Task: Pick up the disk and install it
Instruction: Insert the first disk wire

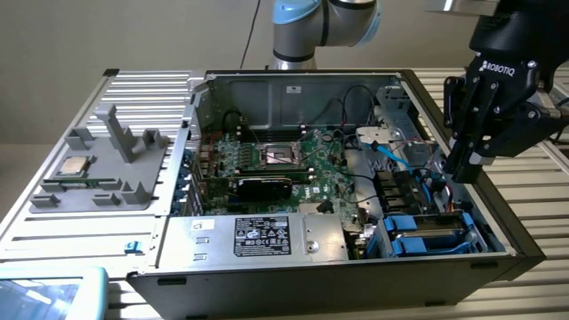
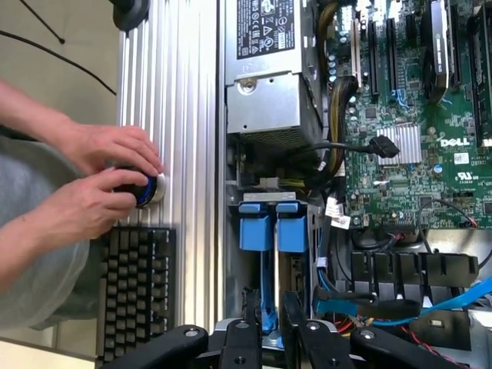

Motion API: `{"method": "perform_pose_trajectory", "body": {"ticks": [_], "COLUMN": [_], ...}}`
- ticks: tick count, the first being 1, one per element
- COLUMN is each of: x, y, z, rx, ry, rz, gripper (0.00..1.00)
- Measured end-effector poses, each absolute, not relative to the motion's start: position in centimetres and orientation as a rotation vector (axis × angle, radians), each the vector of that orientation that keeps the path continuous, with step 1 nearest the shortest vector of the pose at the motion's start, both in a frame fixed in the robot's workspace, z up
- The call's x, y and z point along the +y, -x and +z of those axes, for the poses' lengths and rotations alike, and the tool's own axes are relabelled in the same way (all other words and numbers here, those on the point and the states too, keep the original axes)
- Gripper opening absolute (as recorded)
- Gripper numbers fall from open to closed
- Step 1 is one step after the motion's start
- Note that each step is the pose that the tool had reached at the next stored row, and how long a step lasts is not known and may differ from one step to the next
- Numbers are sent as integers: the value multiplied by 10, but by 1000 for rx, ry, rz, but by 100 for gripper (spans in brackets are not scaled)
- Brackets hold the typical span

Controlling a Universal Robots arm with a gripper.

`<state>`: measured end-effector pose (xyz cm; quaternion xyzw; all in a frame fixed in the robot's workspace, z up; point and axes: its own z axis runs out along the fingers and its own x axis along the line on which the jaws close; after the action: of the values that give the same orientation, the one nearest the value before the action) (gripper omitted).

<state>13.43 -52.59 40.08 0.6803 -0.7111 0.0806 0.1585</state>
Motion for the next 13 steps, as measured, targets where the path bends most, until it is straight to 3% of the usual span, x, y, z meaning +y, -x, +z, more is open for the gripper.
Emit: {"method": "perform_pose_trajectory", "body": {"ticks": [13], "x": [-525], "y": [-132], "z": [390], "rx": [-2072], "ry": [-1992], "rz": [153], "gripper": [25]}}
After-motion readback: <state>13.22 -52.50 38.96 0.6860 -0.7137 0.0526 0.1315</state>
